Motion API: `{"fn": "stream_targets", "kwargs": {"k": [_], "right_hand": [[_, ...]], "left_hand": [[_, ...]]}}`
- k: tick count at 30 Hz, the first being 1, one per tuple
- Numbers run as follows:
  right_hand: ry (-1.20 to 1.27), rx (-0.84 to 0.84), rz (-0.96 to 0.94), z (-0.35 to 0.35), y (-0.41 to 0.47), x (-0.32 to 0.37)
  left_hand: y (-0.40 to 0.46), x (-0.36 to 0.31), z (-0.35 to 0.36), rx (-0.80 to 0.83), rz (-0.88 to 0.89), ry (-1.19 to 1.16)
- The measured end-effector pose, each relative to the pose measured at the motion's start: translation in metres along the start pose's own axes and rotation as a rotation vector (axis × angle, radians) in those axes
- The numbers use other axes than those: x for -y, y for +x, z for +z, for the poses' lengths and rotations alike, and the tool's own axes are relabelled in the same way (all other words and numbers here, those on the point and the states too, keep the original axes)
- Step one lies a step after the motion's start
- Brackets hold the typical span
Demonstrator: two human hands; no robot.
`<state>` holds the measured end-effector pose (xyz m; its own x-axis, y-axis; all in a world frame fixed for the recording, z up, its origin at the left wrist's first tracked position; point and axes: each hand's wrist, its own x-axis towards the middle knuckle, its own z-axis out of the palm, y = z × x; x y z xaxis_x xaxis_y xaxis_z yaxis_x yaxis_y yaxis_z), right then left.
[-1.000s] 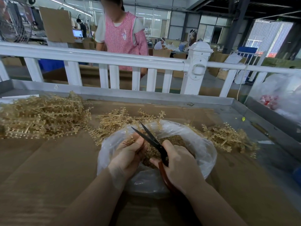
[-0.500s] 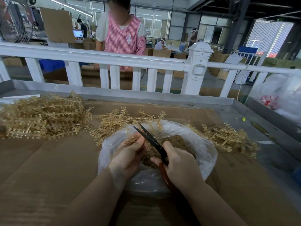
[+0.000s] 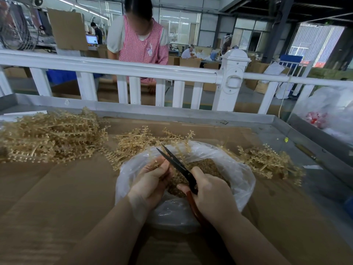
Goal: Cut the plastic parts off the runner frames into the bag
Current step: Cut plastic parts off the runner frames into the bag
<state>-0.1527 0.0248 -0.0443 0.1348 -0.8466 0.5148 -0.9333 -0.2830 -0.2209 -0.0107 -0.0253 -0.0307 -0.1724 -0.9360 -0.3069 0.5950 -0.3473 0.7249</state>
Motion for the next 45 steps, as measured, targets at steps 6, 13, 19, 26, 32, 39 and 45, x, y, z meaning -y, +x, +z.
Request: {"fn": "stream_targets", "kwargs": {"k": [6, 13, 19, 26, 32, 39, 45], "right_hand": [[-0.034, -0.038, 0.018, 0.0004, -0.0034, 0.0020], [-0.054, -0.054, 0.024, 0.0002, -0.0039, 0.0050], [-0.054, -0.051, 0.011, 0.0015, -0.0033, 0.0043], [-0.053, -0.056, 0.010, 0.0013, -0.0037, 0.0039], [-0.051, -0.075, 0.016, 0.0013, -0.0028, 0.0048], [-0.034, -0.078, 0.028, 0.0014, -0.0048, 0.0036], [-0.036, -0.051, 0.021, 0.0028, -0.0053, 0.0010]], "left_hand": [[-0.0015, 0.0009, 0.0016, -0.025, 0.020, 0.009], [-0.0019, 0.0021, -0.0004, -0.031, 0.026, 0.028], [-0.0009, 0.0030, 0.0004, -0.043, 0.026, 0.019], [-0.0001, 0.0034, -0.0006, -0.015, 0.041, 0.030], [0.0011, 0.0031, -0.0015, 0.003, 0.064, 0.005], [0.0024, 0.0027, -0.0007, 0.011, 0.059, 0.008], [0.0010, 0.0017, 0.0030, -0.031, 0.064, 0.019]]}}
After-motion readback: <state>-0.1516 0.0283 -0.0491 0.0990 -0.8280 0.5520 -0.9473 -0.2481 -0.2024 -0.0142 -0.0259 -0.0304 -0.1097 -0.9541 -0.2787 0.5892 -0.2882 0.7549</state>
